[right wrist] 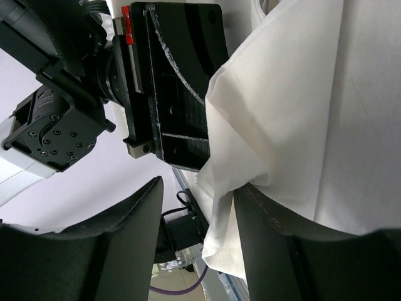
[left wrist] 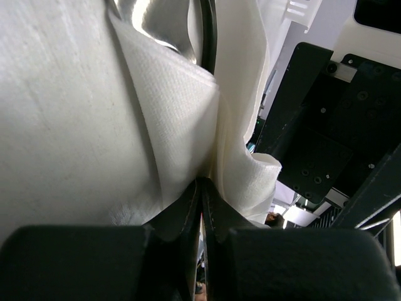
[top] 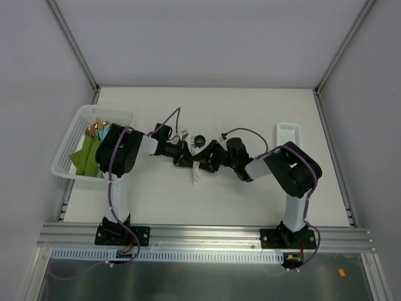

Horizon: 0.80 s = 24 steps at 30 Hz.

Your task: Place the utensils on the paper napkin and roll it up

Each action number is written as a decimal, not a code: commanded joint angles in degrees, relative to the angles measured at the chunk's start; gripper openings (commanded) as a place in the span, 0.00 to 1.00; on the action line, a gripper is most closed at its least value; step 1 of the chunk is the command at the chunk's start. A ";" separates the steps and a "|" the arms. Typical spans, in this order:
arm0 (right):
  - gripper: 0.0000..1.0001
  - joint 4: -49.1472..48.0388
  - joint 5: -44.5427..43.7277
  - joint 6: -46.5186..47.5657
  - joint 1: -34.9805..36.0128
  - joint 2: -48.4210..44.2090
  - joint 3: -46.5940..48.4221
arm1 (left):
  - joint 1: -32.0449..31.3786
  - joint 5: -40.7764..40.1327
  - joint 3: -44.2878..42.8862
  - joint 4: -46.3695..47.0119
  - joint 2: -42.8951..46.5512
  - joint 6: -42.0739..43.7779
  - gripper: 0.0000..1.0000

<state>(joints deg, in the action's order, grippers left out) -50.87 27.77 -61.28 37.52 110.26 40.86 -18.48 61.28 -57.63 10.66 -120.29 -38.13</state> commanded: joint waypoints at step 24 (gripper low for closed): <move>0.60 28.37 -6.59 5.38 2.47 9.18 -1.40 | 0.81 -0.90 2.51 2.87 -0.03 -2.56 0.04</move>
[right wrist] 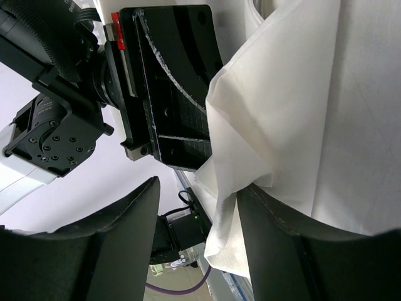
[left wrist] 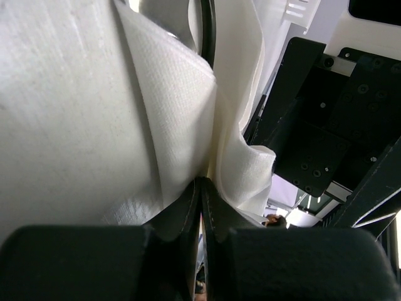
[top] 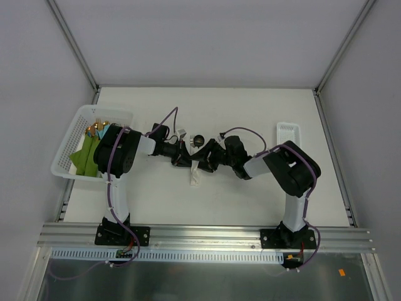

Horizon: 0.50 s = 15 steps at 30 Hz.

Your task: Place the utensils on the paper napkin and roll it up

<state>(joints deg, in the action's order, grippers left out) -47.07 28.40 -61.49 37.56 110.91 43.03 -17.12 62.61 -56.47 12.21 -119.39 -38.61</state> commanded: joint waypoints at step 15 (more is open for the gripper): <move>0.59 26.15 -8.10 5.60 1.90 8.27 -3.65 | -0.01 0.94 3.20 3.97 4.25 -3.40 0.13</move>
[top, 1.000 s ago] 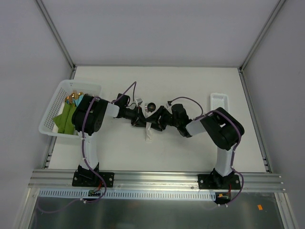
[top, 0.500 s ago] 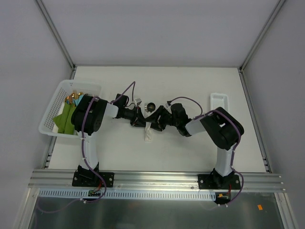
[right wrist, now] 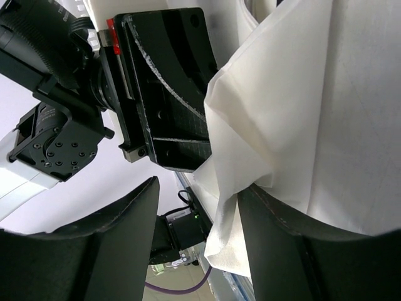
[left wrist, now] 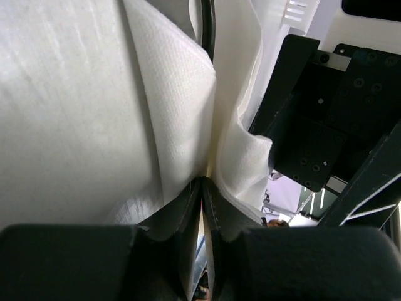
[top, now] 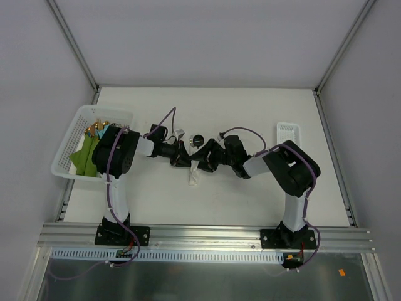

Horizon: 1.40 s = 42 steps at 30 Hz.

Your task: Place the utensils on the paper napkin and roll it up

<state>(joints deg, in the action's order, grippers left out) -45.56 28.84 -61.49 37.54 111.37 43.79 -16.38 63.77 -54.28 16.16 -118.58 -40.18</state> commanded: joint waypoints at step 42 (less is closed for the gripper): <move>0.57 24.99 -8.36 8.41 1.57 1.67 -3.89 | 2.23 -4.16 6.82 -10.70 2.58 10.30 0.05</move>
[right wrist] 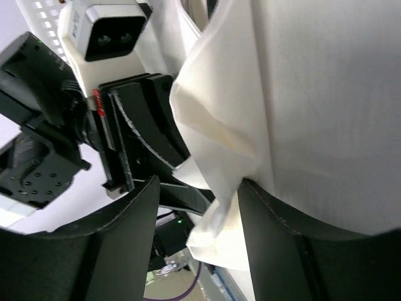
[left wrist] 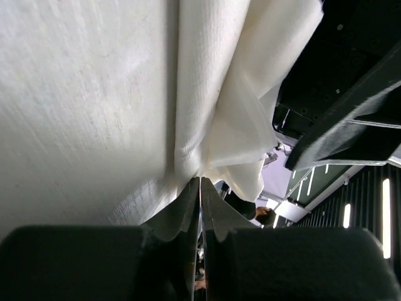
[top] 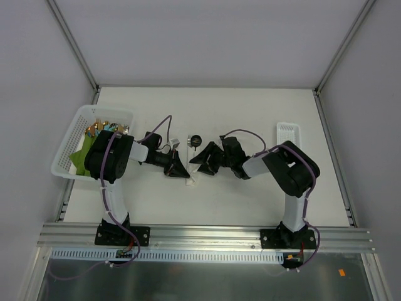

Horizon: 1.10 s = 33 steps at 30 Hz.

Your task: Place the utensils on the paper napkin and roll it up

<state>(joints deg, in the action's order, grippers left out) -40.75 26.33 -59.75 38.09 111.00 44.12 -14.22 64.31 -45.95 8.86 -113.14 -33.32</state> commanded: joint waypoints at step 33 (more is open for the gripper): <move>0.55 18.87 -4.62 6.48 2.61 -0.61 -2.02 | 0.86 -8.86 -14.16 -5.44 0.30 2.47 0.04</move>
<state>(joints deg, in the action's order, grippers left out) -31.27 23.83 -55.37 39.86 107.00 44.69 -13.78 56.16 -57.36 1.41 -112.18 -29.23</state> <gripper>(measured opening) 0.545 0.033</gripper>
